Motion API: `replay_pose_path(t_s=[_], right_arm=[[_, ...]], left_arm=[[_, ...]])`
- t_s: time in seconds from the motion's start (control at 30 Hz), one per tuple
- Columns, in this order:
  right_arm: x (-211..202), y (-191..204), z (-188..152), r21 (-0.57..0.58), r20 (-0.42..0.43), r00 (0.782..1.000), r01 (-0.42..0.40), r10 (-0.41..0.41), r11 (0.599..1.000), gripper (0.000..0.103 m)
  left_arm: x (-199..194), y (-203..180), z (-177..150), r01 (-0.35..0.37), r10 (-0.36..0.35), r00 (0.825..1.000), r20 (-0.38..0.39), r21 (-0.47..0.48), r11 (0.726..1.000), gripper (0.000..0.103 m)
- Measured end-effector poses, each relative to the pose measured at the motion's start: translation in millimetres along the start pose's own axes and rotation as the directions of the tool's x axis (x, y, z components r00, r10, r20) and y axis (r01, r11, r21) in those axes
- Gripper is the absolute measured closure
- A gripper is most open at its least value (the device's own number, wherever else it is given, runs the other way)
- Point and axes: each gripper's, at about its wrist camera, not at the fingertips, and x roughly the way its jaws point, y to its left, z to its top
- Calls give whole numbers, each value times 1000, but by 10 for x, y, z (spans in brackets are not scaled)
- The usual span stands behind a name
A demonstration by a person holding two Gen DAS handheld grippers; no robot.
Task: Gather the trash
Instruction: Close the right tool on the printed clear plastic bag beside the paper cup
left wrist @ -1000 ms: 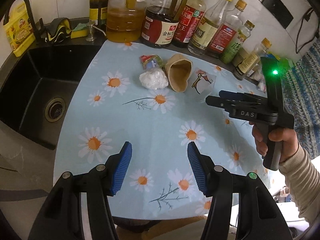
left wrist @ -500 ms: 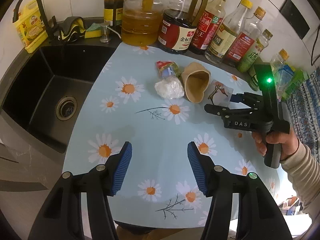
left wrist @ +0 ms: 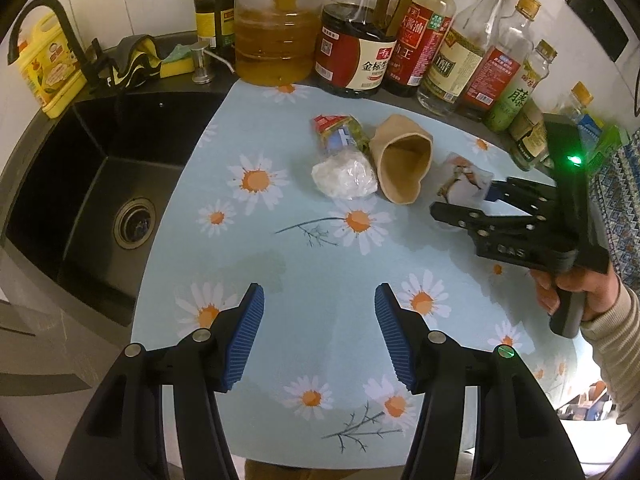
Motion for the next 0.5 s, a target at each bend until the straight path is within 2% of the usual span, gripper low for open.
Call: replay_pose_path(t_s=[0.17,0.23,0.5], right_arm=[[-161,29,-40,10,24,1000,-4,3,1000,47],[-243,35,-62,25,44,999,-7,6,1000,47],[-466,16,-230,96,90,996,-24,15,995,47]], left_arm=[[67,-42,115,-6,7,1000,-10,28,1000,47],[95,-80,165,-7,8,1000,-16,44,999,41],[317,-242,425,-10,14,999,-34,124,992,41]])
